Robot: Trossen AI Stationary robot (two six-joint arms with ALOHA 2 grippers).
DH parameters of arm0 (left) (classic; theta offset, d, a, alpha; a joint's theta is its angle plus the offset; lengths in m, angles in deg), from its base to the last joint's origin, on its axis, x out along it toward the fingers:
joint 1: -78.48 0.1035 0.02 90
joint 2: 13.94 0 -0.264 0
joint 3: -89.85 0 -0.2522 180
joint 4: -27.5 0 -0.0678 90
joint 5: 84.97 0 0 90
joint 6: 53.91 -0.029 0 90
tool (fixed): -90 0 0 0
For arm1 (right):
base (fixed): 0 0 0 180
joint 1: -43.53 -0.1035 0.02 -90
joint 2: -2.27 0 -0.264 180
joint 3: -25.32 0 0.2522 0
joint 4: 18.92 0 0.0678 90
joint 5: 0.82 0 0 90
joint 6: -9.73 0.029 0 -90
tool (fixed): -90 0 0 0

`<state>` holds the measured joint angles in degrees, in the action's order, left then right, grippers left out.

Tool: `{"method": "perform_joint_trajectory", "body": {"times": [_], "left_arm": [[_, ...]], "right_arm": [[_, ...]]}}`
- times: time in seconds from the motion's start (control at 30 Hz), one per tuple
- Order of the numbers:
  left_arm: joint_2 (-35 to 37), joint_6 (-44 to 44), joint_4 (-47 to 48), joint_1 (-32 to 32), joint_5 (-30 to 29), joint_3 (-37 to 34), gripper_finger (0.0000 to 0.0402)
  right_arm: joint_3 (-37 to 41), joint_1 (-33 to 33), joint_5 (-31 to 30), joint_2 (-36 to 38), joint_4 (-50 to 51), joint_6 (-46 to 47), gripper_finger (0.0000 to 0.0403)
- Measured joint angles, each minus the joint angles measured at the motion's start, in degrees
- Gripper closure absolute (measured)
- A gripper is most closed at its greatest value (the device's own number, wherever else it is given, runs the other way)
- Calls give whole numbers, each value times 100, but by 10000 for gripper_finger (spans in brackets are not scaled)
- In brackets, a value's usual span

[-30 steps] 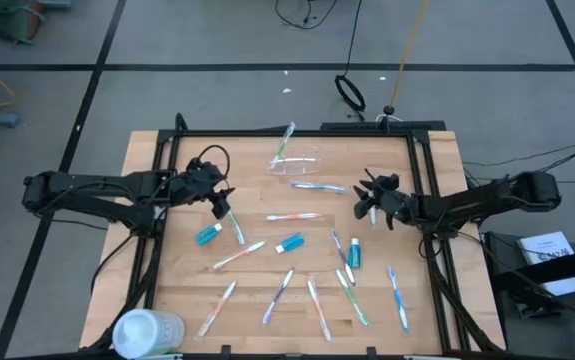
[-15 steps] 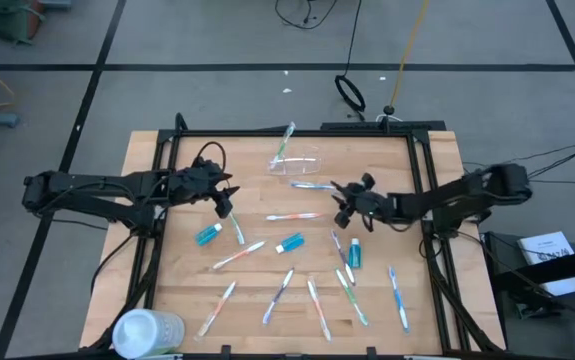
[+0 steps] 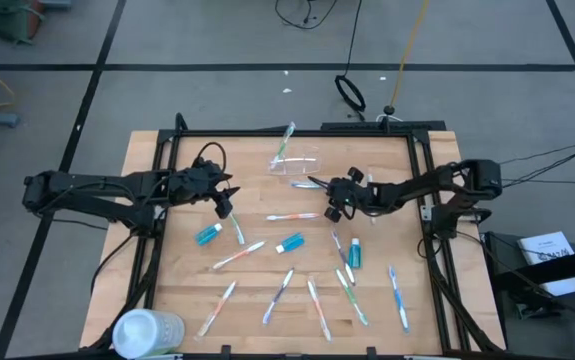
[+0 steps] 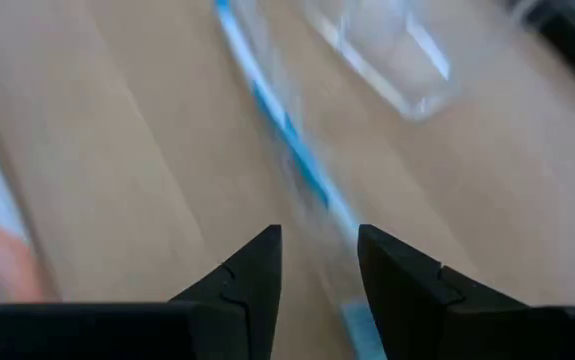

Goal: Pick & Place toothbrushing station
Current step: Put the blue toothbrush into the transparent organizer

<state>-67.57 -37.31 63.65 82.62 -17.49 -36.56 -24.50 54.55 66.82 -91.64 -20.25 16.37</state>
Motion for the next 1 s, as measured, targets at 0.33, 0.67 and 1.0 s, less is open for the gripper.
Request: {"method": "perform_joint_trajectory", "body": {"times": [0.33, 0.67, 1.0], "left_arm": [[0, -5, 2, -7, 2, 0, 190], [0, -260, 7, -5, 4, 0, 190], [1, -295, 4, -6, 9, 0, 190]], "right_arm": [[-9, 74, 5, -251, 45, -157, 338], [-21, -614, -8, 188, 360, -457, 401], [-1653, -1788, -1804, 731, 2351, -2440, 402]]}}
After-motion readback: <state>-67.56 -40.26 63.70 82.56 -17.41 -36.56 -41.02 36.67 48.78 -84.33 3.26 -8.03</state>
